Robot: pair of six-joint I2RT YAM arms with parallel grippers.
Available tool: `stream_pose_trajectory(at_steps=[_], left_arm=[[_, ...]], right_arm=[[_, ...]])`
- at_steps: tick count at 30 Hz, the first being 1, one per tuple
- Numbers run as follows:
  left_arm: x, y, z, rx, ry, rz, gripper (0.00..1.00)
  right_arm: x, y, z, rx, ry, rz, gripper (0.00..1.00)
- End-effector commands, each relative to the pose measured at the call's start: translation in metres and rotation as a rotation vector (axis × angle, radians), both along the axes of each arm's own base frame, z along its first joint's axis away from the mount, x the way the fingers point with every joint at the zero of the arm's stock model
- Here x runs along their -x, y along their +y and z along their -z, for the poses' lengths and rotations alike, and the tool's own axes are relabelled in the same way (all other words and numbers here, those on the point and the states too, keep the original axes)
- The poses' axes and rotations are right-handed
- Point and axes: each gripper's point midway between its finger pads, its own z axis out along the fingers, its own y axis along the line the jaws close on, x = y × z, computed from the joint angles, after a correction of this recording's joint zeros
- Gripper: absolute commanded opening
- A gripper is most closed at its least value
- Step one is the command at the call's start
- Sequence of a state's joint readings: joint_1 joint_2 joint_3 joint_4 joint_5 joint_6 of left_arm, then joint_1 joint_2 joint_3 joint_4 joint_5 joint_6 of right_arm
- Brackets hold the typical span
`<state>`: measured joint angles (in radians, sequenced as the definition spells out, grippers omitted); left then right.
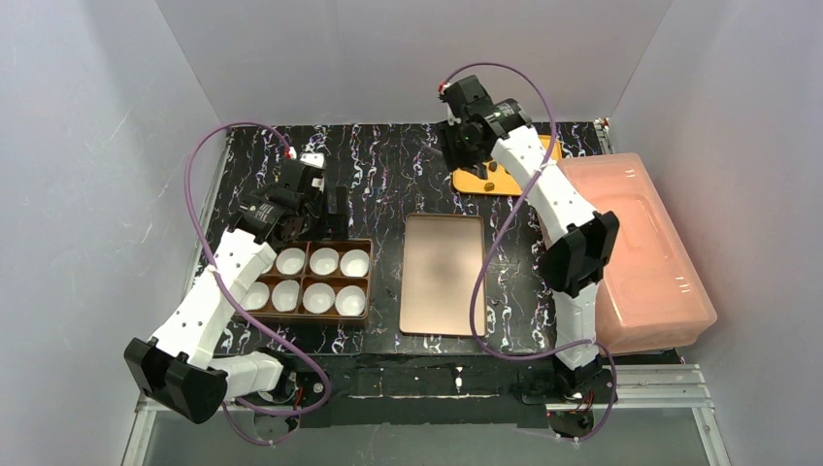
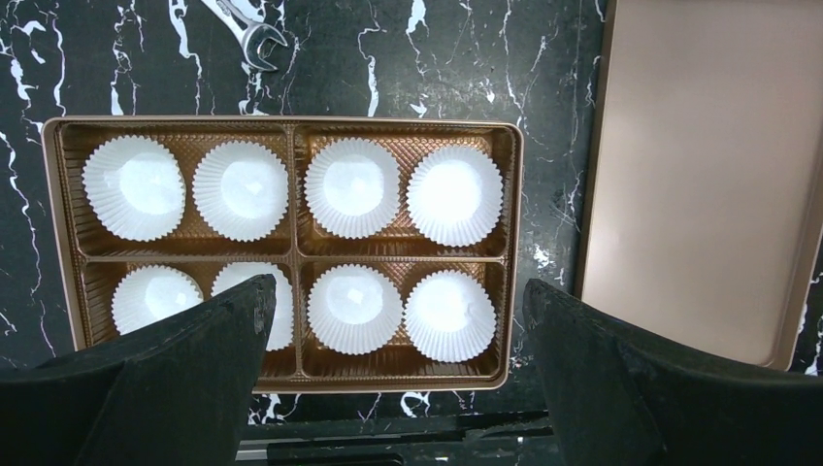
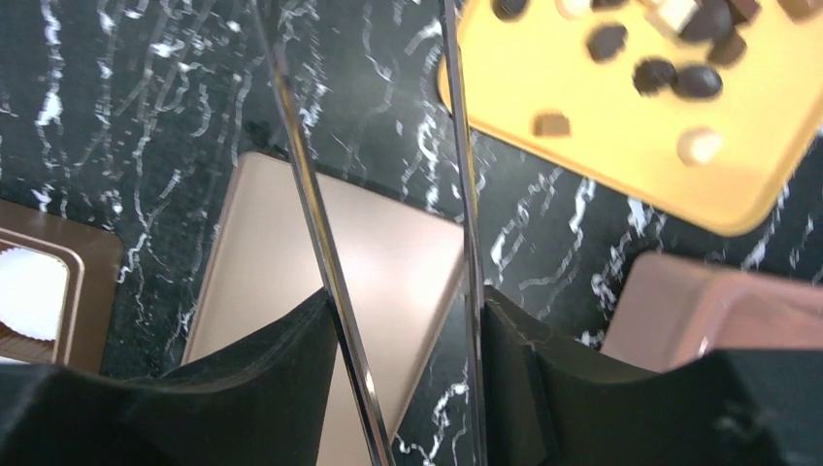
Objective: Pack the chocolate
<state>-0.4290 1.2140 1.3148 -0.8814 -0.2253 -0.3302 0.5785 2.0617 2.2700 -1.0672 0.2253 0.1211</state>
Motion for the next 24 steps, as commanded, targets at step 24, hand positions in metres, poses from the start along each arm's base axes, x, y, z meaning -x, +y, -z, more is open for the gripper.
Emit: stream_pose_trajectory(at_steps=[24], left_arm=[[0.004, 0.012, 0.012, -0.024, -0.060, -0.015, 0.99]], right_arm=[[0.029, -0.126, 0.046, 0.080, 0.278, 0.381, 0.52]])
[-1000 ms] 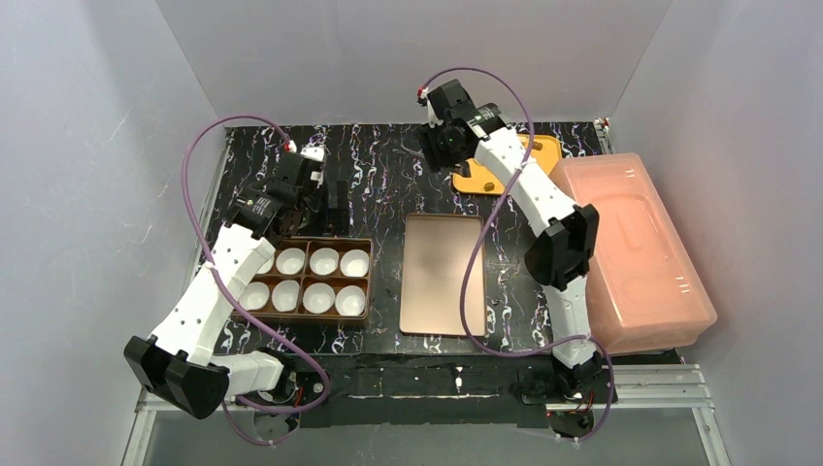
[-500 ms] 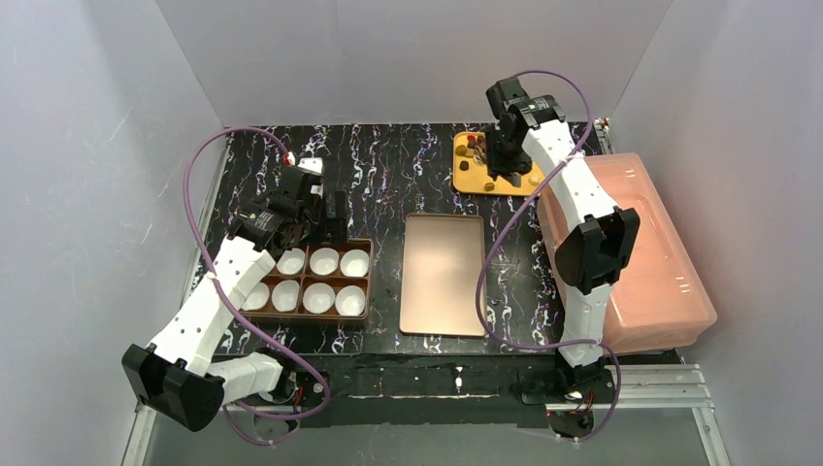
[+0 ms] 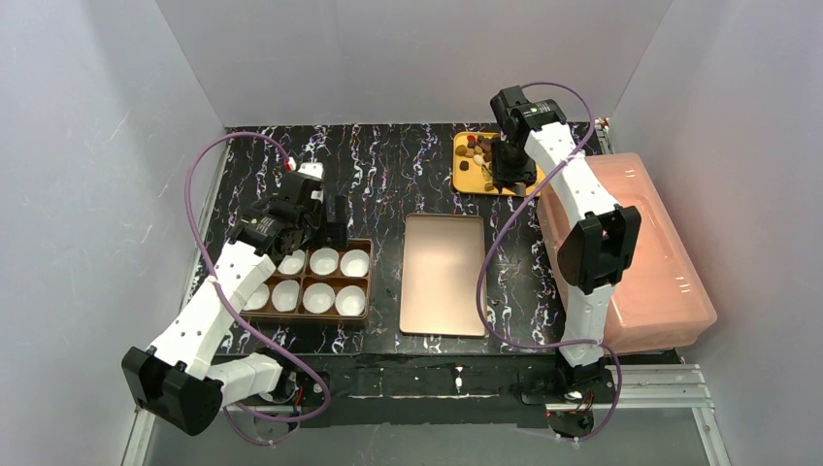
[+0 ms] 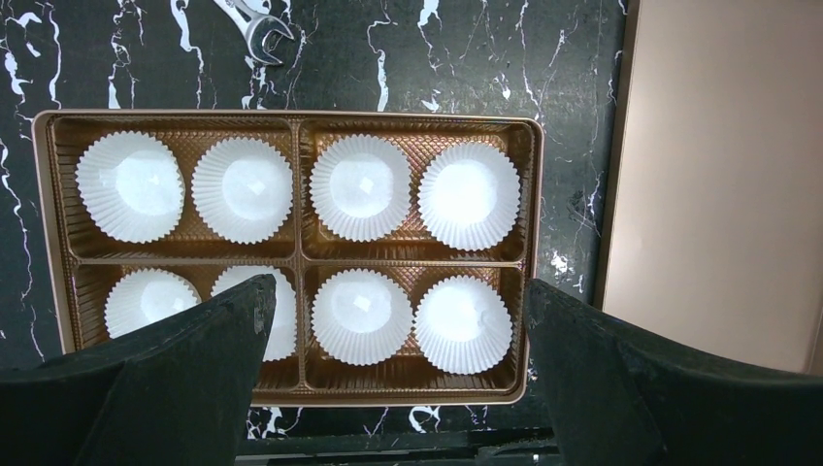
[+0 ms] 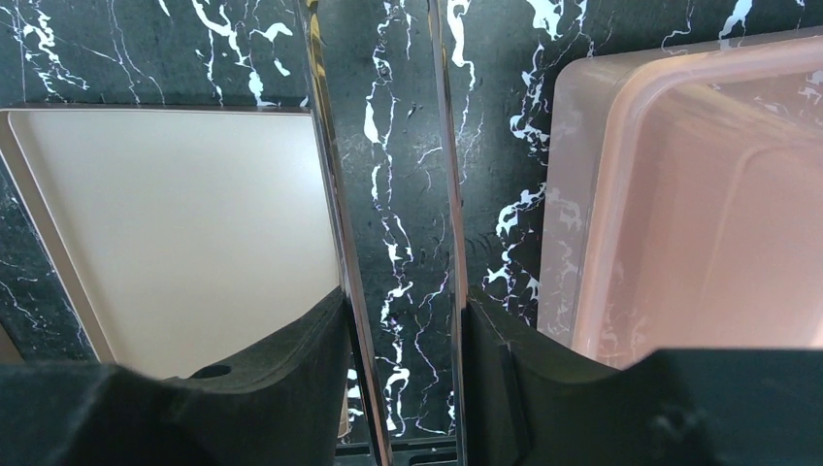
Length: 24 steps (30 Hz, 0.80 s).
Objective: Pack the chocolate
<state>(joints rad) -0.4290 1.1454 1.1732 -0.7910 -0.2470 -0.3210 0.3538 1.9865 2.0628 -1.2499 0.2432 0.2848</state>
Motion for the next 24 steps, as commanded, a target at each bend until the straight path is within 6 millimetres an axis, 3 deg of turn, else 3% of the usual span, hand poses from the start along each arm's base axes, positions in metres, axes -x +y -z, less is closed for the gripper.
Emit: stream_pose_trajectory(at_steps=[1, 12, 24], left_arm=[[-0.002, 0.005, -0.010, -0.012, -0.034, -0.007, 0.99], [-0.005, 0.004, -0.009, -0.021, -0.020, -0.011, 0.99], [-0.003, 0.007, -0.011, -0.036, -0.014, -0.010, 0.99]], right_arm=[[-0.002, -0.002, 0.000, 0.011, -0.001, 0.005, 0.52], [-0.012, 0.004, 0.024, 0.004, 0.052, -0.017, 0.52], [-0.018, 0.007, 0.032, -0.005, 0.068, -0.015, 0.48]])
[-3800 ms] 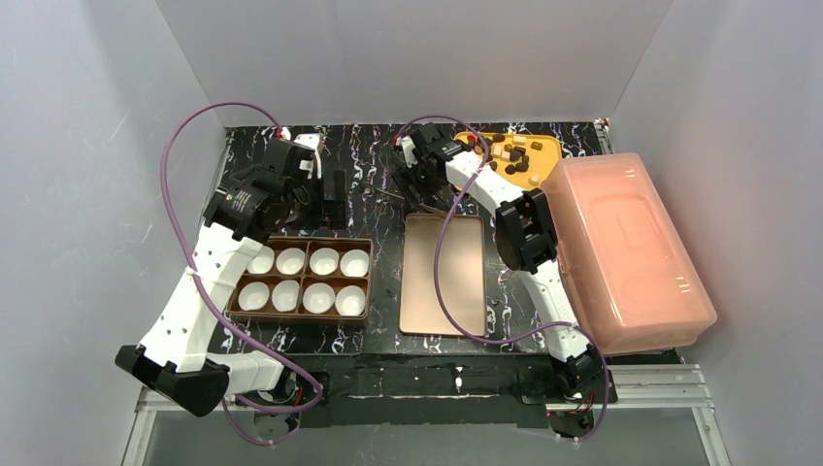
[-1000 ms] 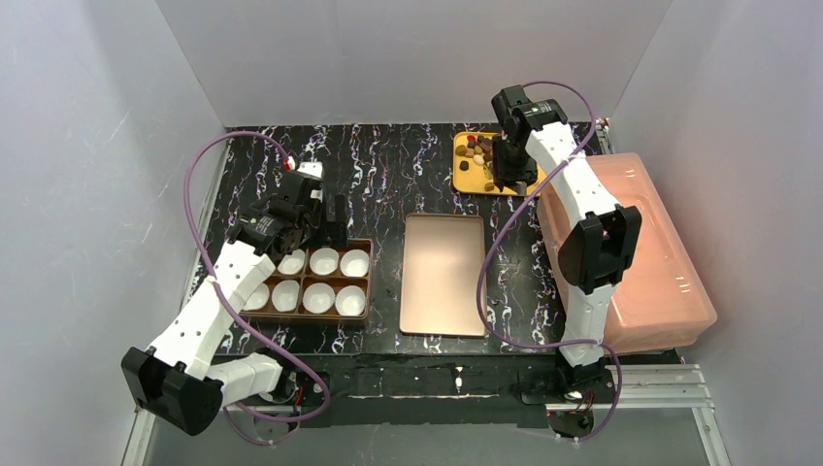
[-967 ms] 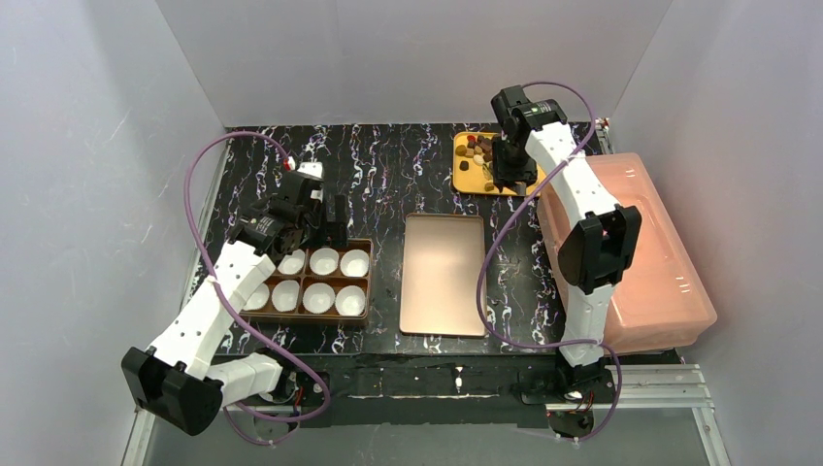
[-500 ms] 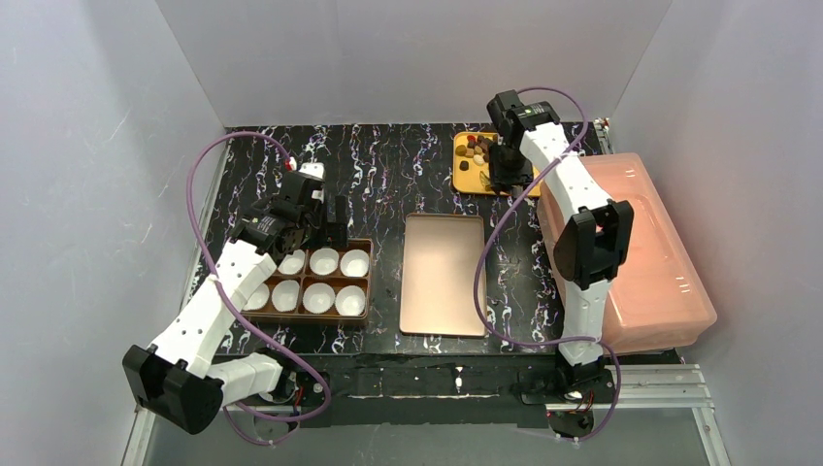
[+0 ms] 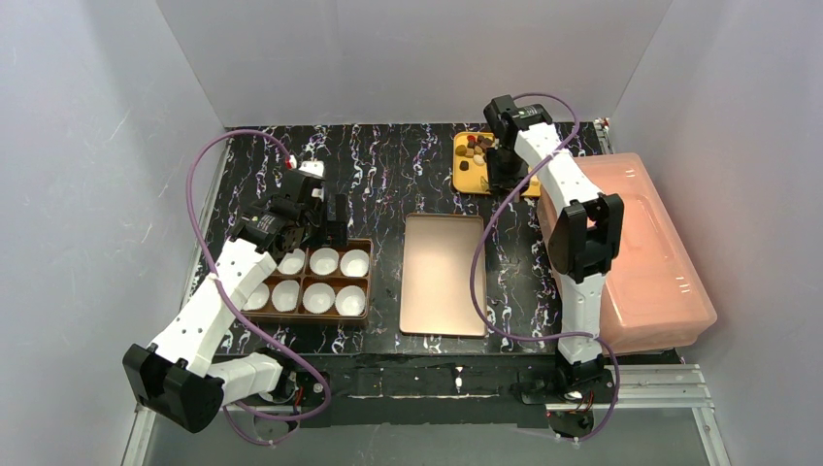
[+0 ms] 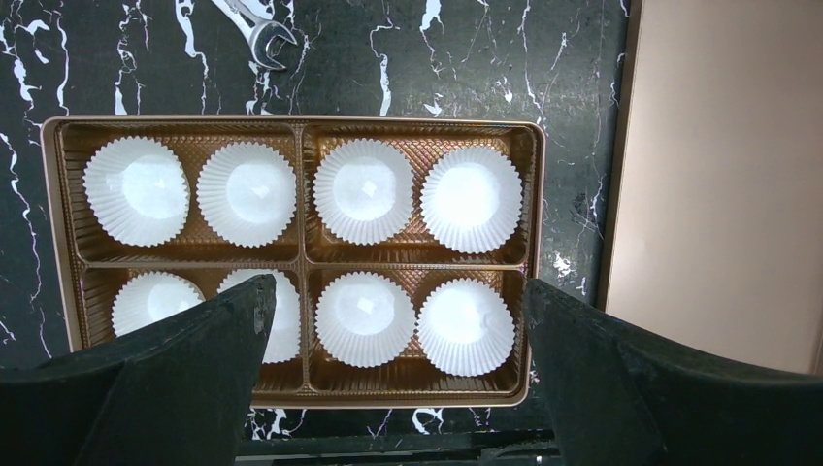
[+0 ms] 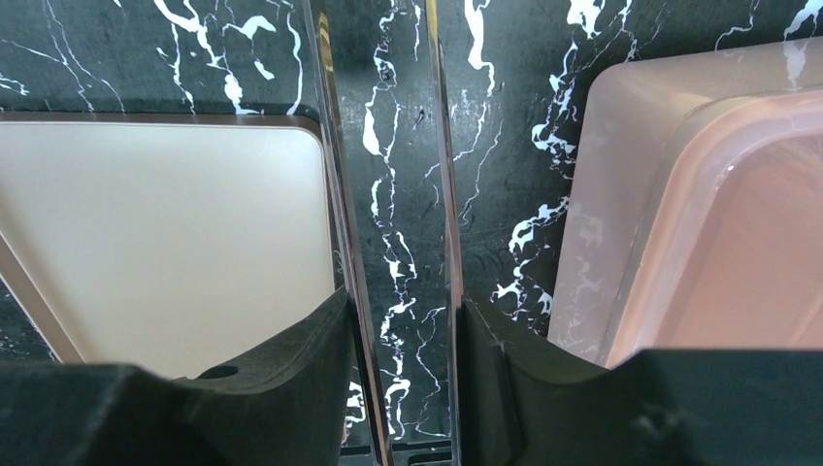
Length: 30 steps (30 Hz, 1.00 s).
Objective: Pack the chocolate
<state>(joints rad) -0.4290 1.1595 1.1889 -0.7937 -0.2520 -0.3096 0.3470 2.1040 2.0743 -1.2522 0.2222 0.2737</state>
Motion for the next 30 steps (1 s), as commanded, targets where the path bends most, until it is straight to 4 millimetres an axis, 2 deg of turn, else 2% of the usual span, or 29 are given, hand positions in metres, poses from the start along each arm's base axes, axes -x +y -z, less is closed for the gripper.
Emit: stream_pose_trajectory(at_steps=[1, 8, 12, 17, 25, 30], left_arm=[[0.000, 0.007, -0.008, -0.026, -0.012, -0.016, 1.00], [0.001, 0.007, -0.008, -0.026, -0.007, -0.014, 0.99], [0.001, 0.007, -0.012, -0.026, -0.011, -0.011, 0.99], [0.001, 0.008, -0.019, -0.022, -0.023, -0.012, 0.99], [0.001, 0.006, -0.034, 0.006, -0.052, -0.020, 1.00], [-0.001, 0.004, -0.039, 0.016, -0.059, -0.019, 0.99]], right_arm=[[-0.012, 0.004, -0.011, -0.029, -0.043, -0.004, 0.48], [-0.017, 0.005, -0.007, -0.034, -0.041, -0.003, 0.41], [-0.021, 0.007, -0.011, -0.043, -0.054, -0.002, 0.35], [-0.021, 0.008, -0.028, -0.064, -0.091, 0.004, 0.30], [-0.015, 0.012, -0.064, -0.103, -0.160, 0.011, 0.28], [-0.015, 0.014, -0.068, -0.102, -0.177, 0.007, 0.28]])
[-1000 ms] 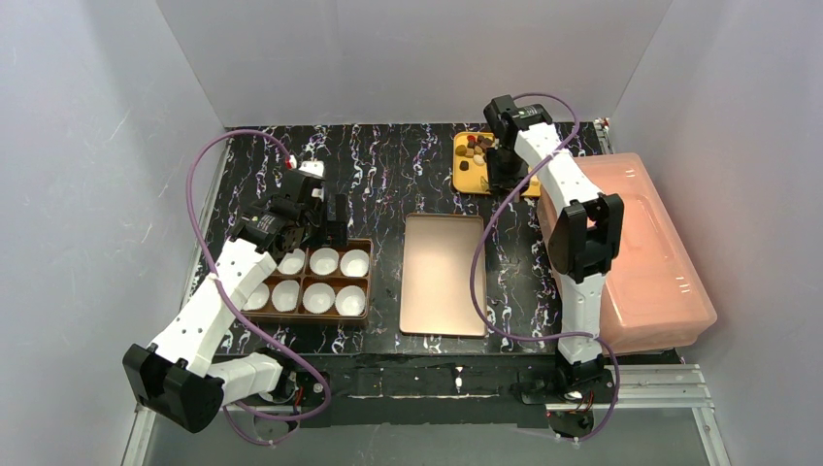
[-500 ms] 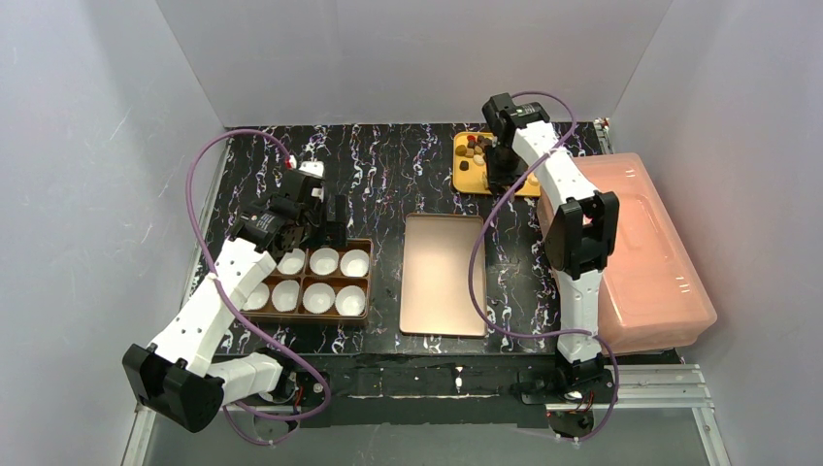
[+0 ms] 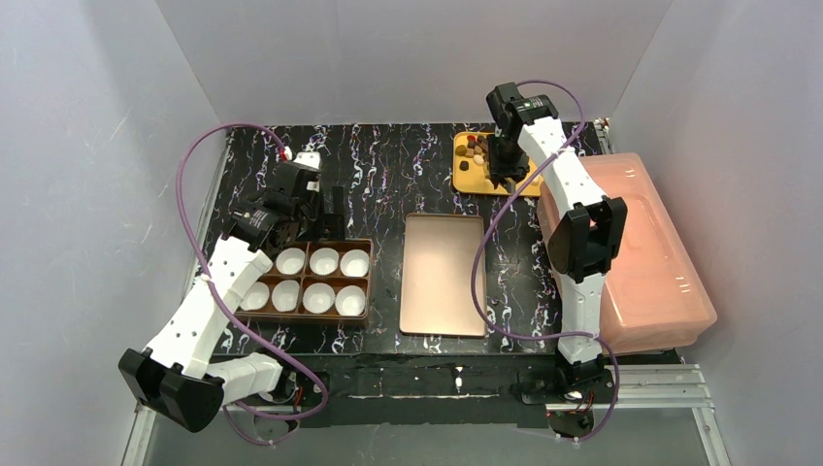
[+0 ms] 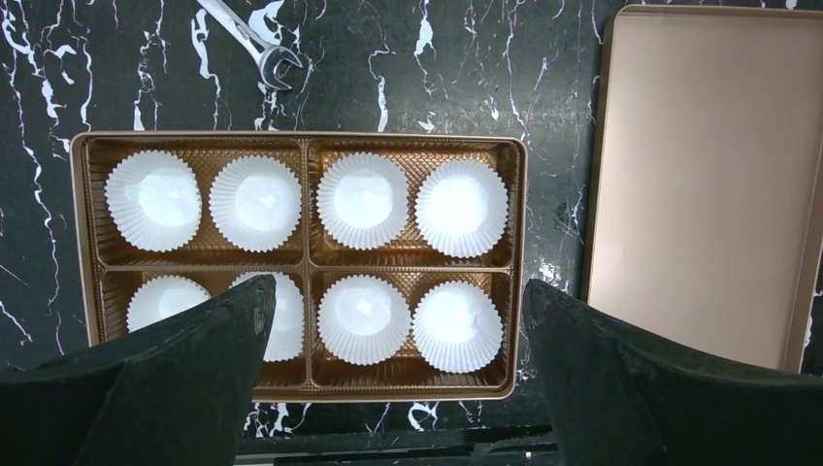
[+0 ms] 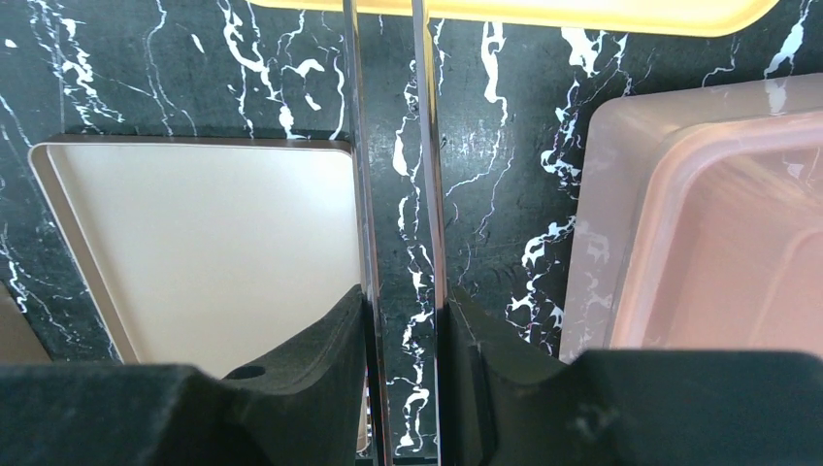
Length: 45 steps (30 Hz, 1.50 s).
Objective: Pack the chocolate
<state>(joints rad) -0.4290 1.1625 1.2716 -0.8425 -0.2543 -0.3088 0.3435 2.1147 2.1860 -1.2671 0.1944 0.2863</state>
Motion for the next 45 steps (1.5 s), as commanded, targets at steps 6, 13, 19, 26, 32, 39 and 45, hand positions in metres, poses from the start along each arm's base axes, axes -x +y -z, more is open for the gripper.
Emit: stream_pose_trajectory(at_steps=[6, 13, 19, 26, 32, 39, 45], left_arm=[[0.000, 0.005, -0.020, -0.002, -0.035, -0.021, 0.99], [-0.001, 0.007, -0.031, 0.004, -0.061, -0.026, 0.99], [-0.001, 0.006, -0.045, 0.025, -0.082, -0.038, 0.99], [0.001, 0.005, -0.066, 0.063, -0.114, -0.057, 0.99], [0.006, 0.006, -0.091, 0.109, -0.160, -0.079, 0.99], [0.016, 0.016, -0.124, 0.140, -0.236, -0.113, 0.99], [0.024, 0.027, -0.138, 0.138, -0.283, -0.153, 0.99]], right_arm=[[-0.002, 0.012, -0.036, -0.057, -0.085, -0.005, 0.27], [0.008, 0.037, -0.054, -0.116, -0.112, -0.044, 0.26], [0.034, 0.077, -0.078, -0.216, -0.140, -0.118, 0.26], [0.079, 0.135, -0.110, -0.338, -0.169, -0.250, 0.26], [0.121, 0.188, -0.118, -0.427, -0.145, -0.384, 0.26], [0.154, 0.244, -0.115, -0.487, -0.120, -0.505, 0.27], [0.182, 0.293, -0.103, -0.539, -0.100, -0.616, 0.27]])
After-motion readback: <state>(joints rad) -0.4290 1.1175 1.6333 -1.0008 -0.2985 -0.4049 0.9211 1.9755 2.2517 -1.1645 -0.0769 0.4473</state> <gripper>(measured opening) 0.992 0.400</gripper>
